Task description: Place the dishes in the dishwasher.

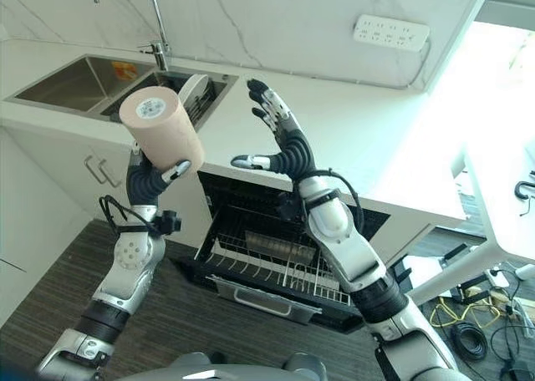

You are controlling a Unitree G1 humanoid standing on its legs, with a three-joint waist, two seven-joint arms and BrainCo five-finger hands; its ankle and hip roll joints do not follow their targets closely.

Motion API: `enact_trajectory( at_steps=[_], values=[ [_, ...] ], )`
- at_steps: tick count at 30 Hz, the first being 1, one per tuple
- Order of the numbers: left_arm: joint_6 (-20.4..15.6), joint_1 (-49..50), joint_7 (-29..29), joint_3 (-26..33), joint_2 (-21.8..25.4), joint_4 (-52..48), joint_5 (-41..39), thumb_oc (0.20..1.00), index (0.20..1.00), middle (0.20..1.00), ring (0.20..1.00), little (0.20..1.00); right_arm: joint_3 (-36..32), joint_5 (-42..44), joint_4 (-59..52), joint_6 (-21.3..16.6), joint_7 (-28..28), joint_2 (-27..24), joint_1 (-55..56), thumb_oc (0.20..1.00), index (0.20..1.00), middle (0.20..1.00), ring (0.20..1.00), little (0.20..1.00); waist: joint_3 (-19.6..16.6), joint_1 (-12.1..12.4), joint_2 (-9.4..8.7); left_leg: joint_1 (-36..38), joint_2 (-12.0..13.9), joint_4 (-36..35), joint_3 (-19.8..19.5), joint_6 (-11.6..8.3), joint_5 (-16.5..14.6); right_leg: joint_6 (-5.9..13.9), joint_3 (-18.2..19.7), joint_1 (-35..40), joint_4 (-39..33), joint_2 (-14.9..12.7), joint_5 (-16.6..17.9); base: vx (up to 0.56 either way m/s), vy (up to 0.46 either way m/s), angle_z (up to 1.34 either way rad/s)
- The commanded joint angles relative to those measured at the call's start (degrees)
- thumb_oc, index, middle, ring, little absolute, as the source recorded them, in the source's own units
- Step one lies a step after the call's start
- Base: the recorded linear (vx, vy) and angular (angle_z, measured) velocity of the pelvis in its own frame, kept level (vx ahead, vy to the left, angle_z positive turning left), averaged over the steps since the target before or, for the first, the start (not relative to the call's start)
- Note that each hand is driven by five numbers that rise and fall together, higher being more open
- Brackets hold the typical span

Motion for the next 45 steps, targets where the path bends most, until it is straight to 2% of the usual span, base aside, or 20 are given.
enact_trajectory(
  at_steps=[1, 9, 13, 18, 32, 40, 45],
  values=[
    [-3.84, -3.77, 7.00, -1.68, 1.99, -1.93, 7.70, 0.200, 0.200, 0.200, 0.200, 0.200, -0.60, 2.76, -0.05, 0.13, -1.79, 3.56, -1.69, 1.000, 1.000, 1.000, 1.000, 1.000, -2.49, 0.89, -2.20, -0.27, 1.15, 4.85, -3.40, -1.18, -7.90, 5.53, 1.75, 1.81, -3.12, -2.16, 2.98, 0.00, -0.030, 0.02],
    [-1.62, -9.33, 17.29, -5.16, 1.77, 0.17, 19.14, 0.200, 0.200, 0.200, 0.200, 0.200, 3.26, 2.30, 3.27, 3.05, -2.17, 6.58, -7.09, 1.000, 1.000, 1.000, 1.000, 1.000, -2.91, 0.47, -2.29, 0.04, 2.33, 4.85, -3.39, -2.04, -7.36, 4.83, 1.45, 2.65, -3.12, -1.50, 2.39, 0.00, -0.021, 0.06],
    [-0.65, -10.83, 21.58, -7.02, 1.33, 1.54, 21.50, 0.200, 0.200, 0.200, 0.200, 0.200, 4.96, 3.77, 4.46, 4.98, -2.72, 8.24, -9.35, 1.000, 1.000, 1.000, 1.000, 1.000, -3.08, 0.53, -2.10, 0.34, 2.50, 4.85, -3.43, -2.27, -7.38, 4.65, 1.40, 2.91, -3.12, -1.39, 2.17, 0.00, -0.004, 0.01],
    [0.47, -11.86, 24.01, -7.99, 1.05, 2.78, 23.48, 0.200, 0.200, 0.200, 0.200, 0.200, 6.61, 4.10, 5.47, 6.23, -2.91, 9.31, -10.82, 1.000, 1.000, 1.000, 1.000, 1.000, -3.01, 0.62, -1.96, 0.35, 2.22, 4.85, -4.06, -2.30, -7.49, 4.46, 1.84, 2.92, -3.12, -1.07, 1.97, 0.00, 0.000, 0.00],
    [0.81, -12.87, 26.02, -10.77, -0.22, 5.43, 24.05, 0.200, 0.200, 0.200, 0.200, 0.200, 8.23, 2.77, 6.82, 7.27, -7.01, 11.62, -14.66, 1.000, 1.000, 1.000, 1.000, 1.000, -2.45, 1.22, -1.83, 0.08, 1.51, 4.85, -4.80, -2.04, -7.68, 4.45, 2.20, 2.67, -3.12, -1.16, 2.08, 0.00, 0.000, 0.00],
    [1.05, -12.94, 26.91, -11.88, -0.70, 6.26, 23.98, 0.200, 0.200, 0.200, 0.200, 0.200, 8.03, 1.00, 6.52, 5.47, -10.32, 12.67, -15.35, 1.000, 1.000, 1.000, 1.000, 1.000, -2.06, 1.39, -1.56, -0.10, 1.02, 4.85, -5.17, -1.72, -7.87, 4.48, 2.47, 2.42, -3.12, -1.28, 2.16, 0.00, 0.000, 0.00],
    [1.01, -13.09, 27.36, -12.23, -0.92, 6.81, 24.27, 0.200, 0.200, 0.200, 0.200, 0.200, 8.19, 1.37, 6.04, 5.27, -10.52, 12.66, -15.89, 1.000, 1.000, 1.000, 1.000, 1.000, -1.91, 1.43, -1.52, -0.05, 0.85, 4.85, -5.20, -1.60, -8.02, 4.46, 2.63, 2.43, -3.12, -1.27, 2.11, 0.00, 0.000, 0.00]
  ],
)
